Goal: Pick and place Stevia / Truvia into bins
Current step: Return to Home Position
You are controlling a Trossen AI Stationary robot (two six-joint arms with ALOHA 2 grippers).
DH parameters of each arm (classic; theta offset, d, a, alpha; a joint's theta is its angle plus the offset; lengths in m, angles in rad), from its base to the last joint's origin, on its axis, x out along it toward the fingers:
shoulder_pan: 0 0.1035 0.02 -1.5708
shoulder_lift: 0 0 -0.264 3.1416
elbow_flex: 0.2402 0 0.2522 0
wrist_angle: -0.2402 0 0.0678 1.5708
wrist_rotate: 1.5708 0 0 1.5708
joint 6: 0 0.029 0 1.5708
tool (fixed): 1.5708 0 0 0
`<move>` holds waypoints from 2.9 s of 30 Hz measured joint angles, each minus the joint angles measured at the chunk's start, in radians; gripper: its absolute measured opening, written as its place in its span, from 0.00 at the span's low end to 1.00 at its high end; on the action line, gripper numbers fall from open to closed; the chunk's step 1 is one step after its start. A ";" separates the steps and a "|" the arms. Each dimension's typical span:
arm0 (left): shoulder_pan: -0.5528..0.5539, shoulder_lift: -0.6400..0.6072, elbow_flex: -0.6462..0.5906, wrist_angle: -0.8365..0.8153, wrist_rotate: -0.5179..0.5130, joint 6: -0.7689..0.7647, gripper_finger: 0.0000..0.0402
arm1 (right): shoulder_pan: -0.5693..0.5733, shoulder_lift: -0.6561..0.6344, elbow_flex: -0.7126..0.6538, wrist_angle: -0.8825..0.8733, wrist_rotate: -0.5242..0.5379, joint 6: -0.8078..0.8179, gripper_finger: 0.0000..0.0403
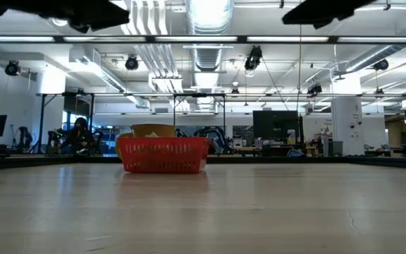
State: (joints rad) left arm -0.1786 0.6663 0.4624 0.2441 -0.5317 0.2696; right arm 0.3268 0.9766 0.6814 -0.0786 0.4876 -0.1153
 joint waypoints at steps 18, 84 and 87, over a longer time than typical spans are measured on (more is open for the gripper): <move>-0.012 -0.647 -0.246 -0.154 0.008 0.025 0.52 | -0.214 -0.446 -0.463 0.355 -0.517 0.008 0.14; 0.151 -0.637 -0.435 -0.069 0.297 -0.053 0.52 | -0.632 -0.745 -0.672 0.428 -1.060 -0.021 0.14; 0.151 -0.638 -0.427 -0.069 0.297 -0.054 0.52 | -0.587 -0.799 -0.672 0.388 -1.011 -0.024 0.14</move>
State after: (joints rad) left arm -0.0273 0.0287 0.0353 0.1754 -0.2344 0.2161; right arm -0.2605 0.1780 0.0090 0.3096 -0.5237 -0.1397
